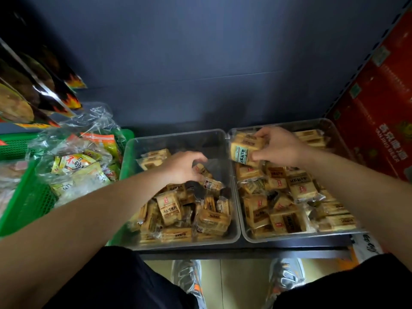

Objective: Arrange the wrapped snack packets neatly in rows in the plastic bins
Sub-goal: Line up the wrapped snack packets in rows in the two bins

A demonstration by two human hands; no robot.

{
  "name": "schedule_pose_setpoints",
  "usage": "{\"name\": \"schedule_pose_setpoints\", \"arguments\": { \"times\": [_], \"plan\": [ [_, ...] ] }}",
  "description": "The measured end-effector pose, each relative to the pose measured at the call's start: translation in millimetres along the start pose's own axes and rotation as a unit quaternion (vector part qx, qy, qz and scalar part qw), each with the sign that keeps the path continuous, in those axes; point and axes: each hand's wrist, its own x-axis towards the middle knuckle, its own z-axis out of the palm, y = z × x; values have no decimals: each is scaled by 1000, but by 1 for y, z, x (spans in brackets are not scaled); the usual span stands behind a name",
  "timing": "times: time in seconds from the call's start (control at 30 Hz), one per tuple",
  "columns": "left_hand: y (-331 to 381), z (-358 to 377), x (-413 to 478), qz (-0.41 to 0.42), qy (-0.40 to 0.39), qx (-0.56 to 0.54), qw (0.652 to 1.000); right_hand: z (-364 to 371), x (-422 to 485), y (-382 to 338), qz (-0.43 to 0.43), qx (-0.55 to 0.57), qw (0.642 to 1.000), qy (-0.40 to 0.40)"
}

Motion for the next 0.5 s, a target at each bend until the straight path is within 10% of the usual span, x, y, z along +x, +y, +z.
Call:
{"name": "schedule_pose_setpoints", "arguments": {
  "times": [0.23,0.5],
  "plan": [
    [3,38,25,63,-55,87,993,2,18,11,0,18,1000,22],
    [-22,3,2,9,-12,-169,986,0,18,10,2,20,1000,11]
  ]
}}
